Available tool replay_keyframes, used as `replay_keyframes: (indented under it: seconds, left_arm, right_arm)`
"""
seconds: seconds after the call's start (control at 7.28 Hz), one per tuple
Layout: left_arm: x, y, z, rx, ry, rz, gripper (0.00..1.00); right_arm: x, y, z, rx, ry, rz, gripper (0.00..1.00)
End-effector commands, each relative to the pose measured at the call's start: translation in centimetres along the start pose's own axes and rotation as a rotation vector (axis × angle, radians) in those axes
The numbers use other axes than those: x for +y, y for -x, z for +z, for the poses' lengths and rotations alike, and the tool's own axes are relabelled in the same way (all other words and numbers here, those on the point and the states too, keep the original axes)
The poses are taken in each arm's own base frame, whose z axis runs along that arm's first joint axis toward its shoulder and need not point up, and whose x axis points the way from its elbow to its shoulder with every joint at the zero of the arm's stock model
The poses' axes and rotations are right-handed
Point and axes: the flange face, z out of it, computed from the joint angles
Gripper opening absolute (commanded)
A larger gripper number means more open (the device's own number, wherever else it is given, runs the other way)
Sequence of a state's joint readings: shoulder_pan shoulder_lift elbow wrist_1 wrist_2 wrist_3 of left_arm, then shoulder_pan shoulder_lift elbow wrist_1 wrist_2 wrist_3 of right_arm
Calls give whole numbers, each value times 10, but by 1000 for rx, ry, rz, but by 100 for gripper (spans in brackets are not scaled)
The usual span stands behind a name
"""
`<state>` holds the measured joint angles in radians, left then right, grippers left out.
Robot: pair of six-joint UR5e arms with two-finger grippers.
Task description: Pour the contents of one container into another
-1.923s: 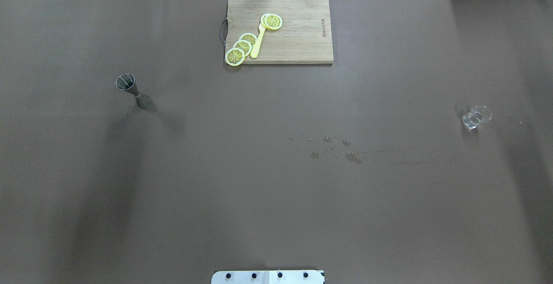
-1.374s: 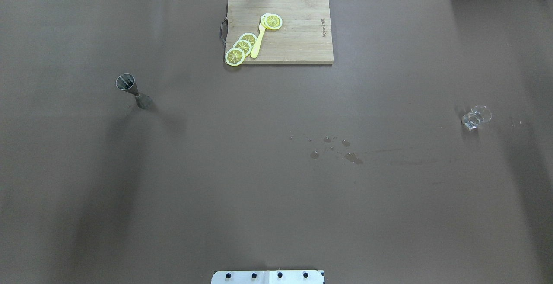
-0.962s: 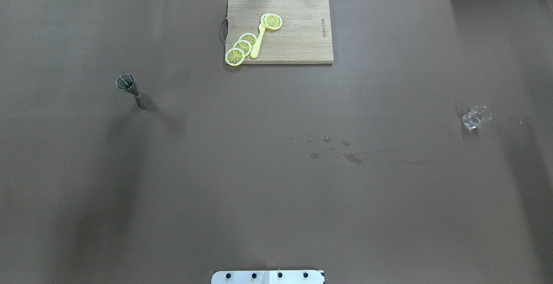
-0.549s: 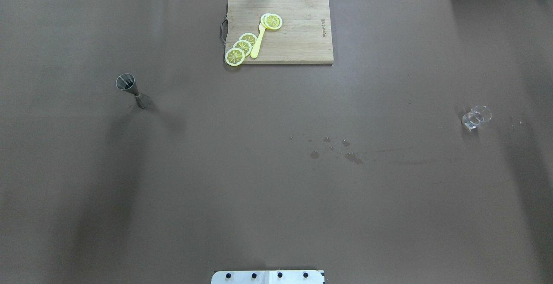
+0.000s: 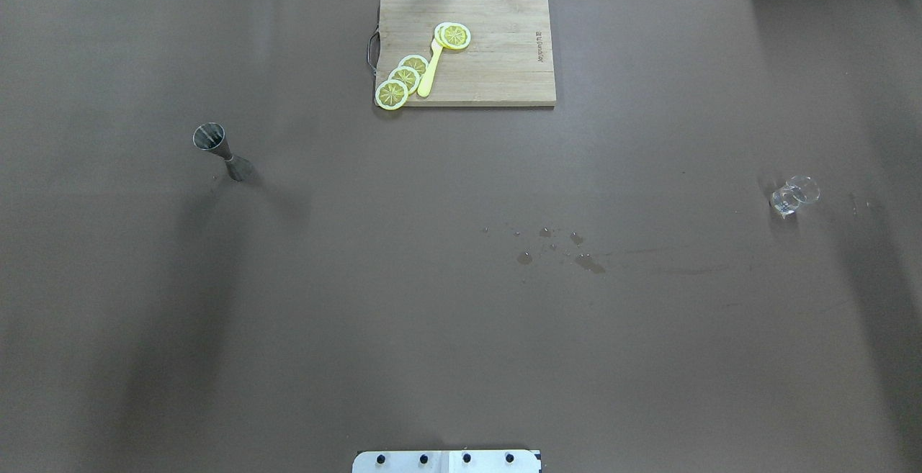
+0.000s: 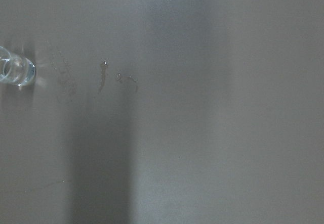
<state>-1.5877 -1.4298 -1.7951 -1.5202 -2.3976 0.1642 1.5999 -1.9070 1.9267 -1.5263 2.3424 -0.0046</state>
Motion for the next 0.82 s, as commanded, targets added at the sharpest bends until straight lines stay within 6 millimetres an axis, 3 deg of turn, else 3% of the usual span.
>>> replay_keyframes:
  seconds: [0.0, 0.69]
  left_arm:
    - [-5, -4, -4, -2, -10, 11, 98]
    - [-21, -12, -14, -7, -32, 31, 98]
  right_arm:
    - [0, 0, 1, 0, 1, 1, 100]
    - [0, -3, 2, 6, 4, 4, 100]
